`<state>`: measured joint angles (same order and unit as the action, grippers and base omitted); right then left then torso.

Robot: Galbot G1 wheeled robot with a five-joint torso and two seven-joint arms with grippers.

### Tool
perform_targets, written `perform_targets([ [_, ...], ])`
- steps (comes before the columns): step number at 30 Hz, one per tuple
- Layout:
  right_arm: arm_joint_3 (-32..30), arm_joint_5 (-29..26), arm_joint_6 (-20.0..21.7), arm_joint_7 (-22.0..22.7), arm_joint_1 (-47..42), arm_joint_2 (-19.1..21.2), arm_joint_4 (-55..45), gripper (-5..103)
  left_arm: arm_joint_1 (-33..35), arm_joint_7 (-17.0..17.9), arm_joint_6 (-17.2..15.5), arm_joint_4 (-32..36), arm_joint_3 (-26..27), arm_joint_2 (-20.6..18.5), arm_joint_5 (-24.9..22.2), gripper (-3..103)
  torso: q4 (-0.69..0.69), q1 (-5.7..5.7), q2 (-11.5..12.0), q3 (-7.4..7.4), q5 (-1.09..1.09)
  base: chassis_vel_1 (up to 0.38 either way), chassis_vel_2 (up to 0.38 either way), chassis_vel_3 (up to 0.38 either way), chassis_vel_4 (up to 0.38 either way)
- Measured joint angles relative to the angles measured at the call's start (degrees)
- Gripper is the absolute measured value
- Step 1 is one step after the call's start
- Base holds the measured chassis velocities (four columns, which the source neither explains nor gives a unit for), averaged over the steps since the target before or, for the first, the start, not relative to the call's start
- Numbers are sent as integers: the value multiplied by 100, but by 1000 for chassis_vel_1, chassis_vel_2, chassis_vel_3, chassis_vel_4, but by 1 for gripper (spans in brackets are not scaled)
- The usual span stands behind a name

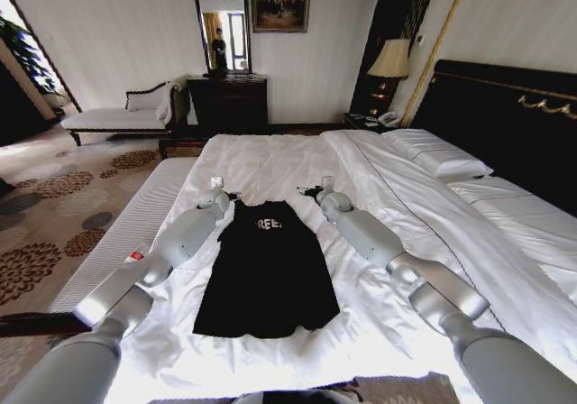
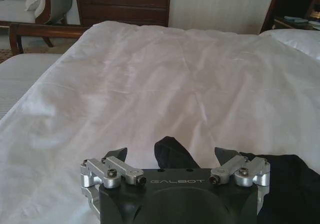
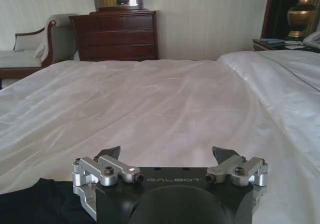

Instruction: Fold the clothes on the bed.

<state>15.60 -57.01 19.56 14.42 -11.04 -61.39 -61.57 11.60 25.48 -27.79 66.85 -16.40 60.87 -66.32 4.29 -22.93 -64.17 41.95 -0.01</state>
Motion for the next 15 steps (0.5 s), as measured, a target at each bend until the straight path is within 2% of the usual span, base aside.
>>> perform_targets([
  [4,-528,-316,224,200,-672,646,-1066,100,577,234,121,1270,283,-565,-409,100,-3,-1,0,0,0,0,0,0,0],
  [5,-528,-316,224,200,-672,646,-1066,100,577,234,121,1270,283,-565,-409,100,-3,-1,0,0,0,0,0,0,0],
  [8,-1093,-376,244,238,-1667,1099,-1996,100,1293,313,339,2113,779,-986,-453,100,0,0,0,-1,3,0,0,0,0],
  [9,-1282,-349,236,252,-1993,1223,-2258,100,1616,284,358,2352,946,-1142,-430,100,0,1,0,-1,2,0,0,0,0],
  [10,-1282,-349,236,252,-1993,1223,-2258,100,1616,284,358,2352,946,-1142,-430,100,0,1,0,-1,2,0,0,0,0],
  [11,-1416,-275,202,252,-2257,1312,-2472,100,1999,213,383,2619,1202,-1325,-329,100,2,1,0,-1,-4,0,0,0,0],
  [12,-1485,-202,168,241,-2434,1359,-2621,100,2455,144,454,2941,1565,-1560,-180,100,3,1,-1,-2,-1,0,0,0,0],
  [13,-1536,-153,114,206,-2567,1380,-2748,100,2843,116,522,3168,1817,-1710,-46,100,-2,2,-1,-2,6,0,0,0,0],
  [14,-1642,-121,41,173,-2745,1416,-2910,100,3268,88,575,3398,2024,-1825,100,100,-13,2,-1,-1,6,0,0,0,0],
  [15,-1642,-121,41,173,-2745,1416,-2910,100,3268,88,575,3398,2024,-1825,100,100,-13,2,-1,-1,6,0,0,0,0],
])
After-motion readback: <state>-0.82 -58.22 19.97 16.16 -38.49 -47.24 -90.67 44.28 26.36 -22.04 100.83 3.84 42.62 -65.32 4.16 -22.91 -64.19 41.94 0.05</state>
